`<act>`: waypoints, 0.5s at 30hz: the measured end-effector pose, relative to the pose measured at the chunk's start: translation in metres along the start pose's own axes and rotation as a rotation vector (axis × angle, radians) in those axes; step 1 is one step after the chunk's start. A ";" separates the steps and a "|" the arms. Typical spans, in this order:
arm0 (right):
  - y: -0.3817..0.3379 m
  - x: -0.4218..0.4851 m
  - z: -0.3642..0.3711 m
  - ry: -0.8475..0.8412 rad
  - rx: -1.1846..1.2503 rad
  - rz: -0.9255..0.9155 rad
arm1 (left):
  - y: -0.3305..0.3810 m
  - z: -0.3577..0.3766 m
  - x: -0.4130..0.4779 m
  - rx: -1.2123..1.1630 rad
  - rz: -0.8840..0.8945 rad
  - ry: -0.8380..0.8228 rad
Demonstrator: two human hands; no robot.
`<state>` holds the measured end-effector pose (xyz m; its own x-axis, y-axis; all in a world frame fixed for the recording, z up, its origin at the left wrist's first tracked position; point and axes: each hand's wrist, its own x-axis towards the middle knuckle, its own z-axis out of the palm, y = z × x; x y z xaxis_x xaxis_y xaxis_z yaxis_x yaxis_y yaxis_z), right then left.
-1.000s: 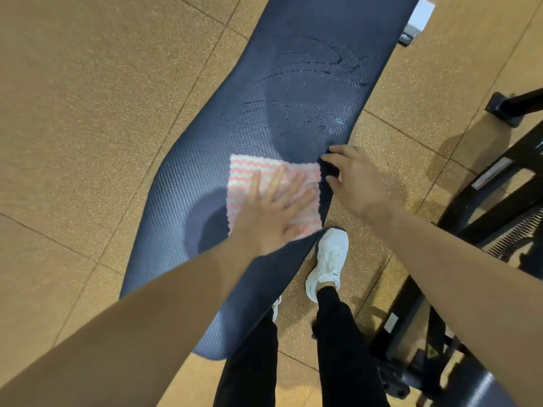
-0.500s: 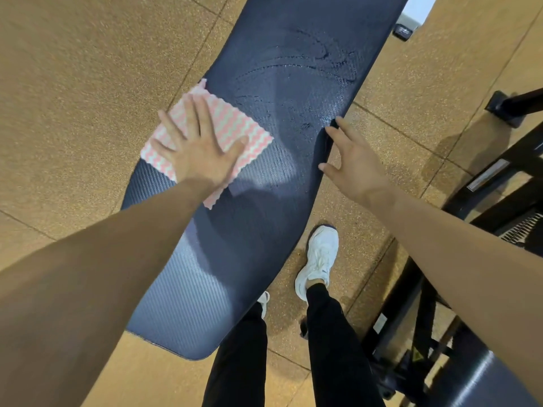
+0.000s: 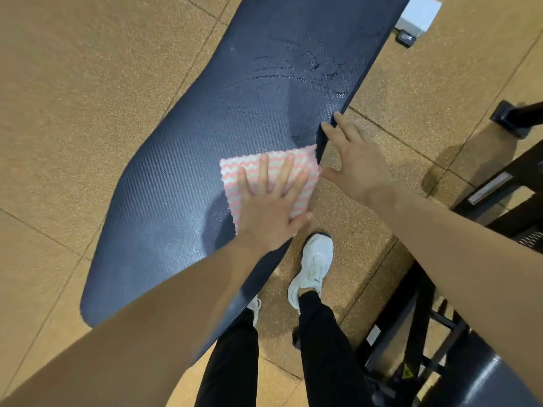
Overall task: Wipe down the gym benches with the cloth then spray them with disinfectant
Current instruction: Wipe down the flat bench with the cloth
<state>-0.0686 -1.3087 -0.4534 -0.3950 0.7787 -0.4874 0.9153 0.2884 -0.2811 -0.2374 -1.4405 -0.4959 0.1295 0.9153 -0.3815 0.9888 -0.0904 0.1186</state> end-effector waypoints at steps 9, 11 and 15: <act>0.017 0.020 -0.028 -0.041 0.056 -0.024 | -0.071 -0.040 0.075 -0.165 -0.382 0.043; 0.026 0.027 -0.037 -0.043 0.051 -0.036 | -0.088 -0.049 0.086 -0.242 -0.481 0.059; 0.043 0.044 -0.047 -0.025 0.018 -0.061 | -0.088 -0.056 0.103 -0.350 -0.719 0.067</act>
<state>-0.0430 -1.2359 -0.4483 -0.4517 0.7458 -0.4897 0.8883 0.3245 -0.3251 -0.3148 -1.3163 -0.4941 -0.5465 0.7249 -0.4194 0.7463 0.6487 0.1490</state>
